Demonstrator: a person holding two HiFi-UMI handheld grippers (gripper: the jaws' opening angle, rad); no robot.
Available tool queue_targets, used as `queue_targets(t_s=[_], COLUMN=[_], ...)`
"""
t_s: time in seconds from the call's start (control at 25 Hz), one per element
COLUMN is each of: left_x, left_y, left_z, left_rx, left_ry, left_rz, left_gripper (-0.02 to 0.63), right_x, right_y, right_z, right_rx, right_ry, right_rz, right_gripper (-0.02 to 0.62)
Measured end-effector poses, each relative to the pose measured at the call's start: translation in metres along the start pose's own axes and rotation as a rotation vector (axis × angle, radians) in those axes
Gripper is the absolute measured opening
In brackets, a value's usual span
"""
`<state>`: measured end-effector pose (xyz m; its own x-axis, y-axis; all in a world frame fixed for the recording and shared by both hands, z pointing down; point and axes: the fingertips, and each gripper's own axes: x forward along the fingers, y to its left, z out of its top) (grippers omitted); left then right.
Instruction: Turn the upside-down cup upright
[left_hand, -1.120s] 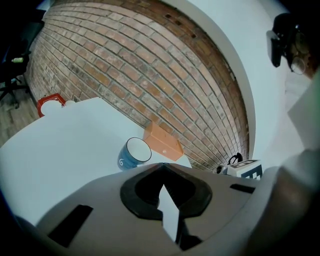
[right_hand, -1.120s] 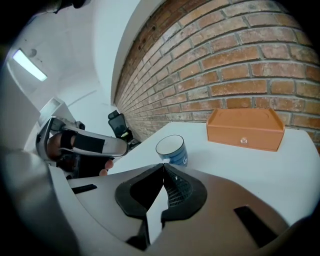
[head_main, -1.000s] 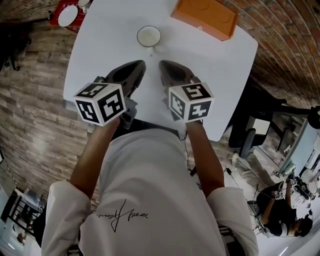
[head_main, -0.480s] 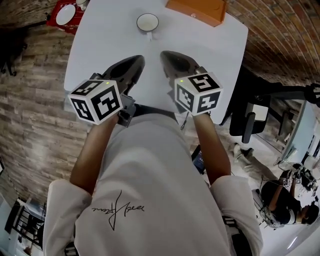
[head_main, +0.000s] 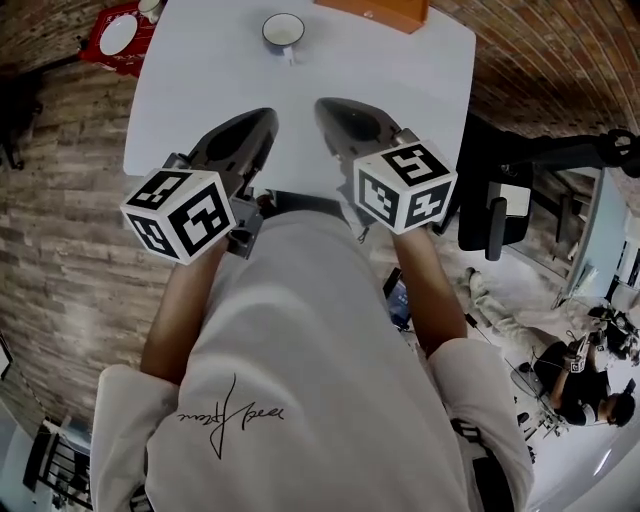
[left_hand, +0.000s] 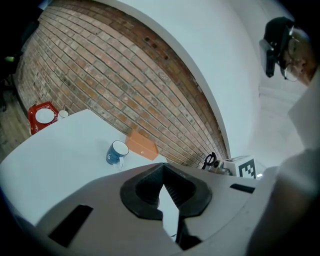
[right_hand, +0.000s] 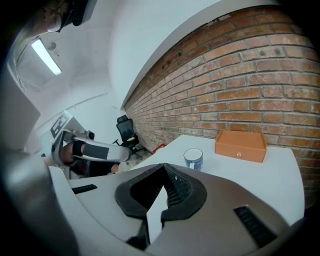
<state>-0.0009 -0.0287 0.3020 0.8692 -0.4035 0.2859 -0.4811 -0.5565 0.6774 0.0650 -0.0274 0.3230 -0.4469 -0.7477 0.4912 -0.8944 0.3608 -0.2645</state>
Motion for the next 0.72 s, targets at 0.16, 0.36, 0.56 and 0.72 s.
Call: queue_targets(t_s=[0.16,0.36,0.56,0.72], left_x=[-0.010,-0.025,-0.033,-0.038], left_y=[-0.008,-0.014,-0.018,-0.021], left_z=[-0.002,-0.004,-0.006,-0.009], left_rx=[0.008,0.029,0.043,0.048], left_ry=[-0.004,-0.009,-0.009,-0.021], left_rz=[-0.017,-0.026,-0.032,-0.028], left_gripper=[0.009,0.009,0.009,0.009], right_x=[-0.016,-0.030,-0.036,-0.042], right_y=[0.011,0.023,0.031,0.039], right_z=[0.002,0.007,0.011,0.015], right_rx=[0.004,0.003,-0.026,-0.040], right_ry=[-0.019,-0.040,-0.046,-0.061], right_rz=[-0.005,0.010,0.016,0.026], right_gripper=[0.020,0.020,0.020,0.020])
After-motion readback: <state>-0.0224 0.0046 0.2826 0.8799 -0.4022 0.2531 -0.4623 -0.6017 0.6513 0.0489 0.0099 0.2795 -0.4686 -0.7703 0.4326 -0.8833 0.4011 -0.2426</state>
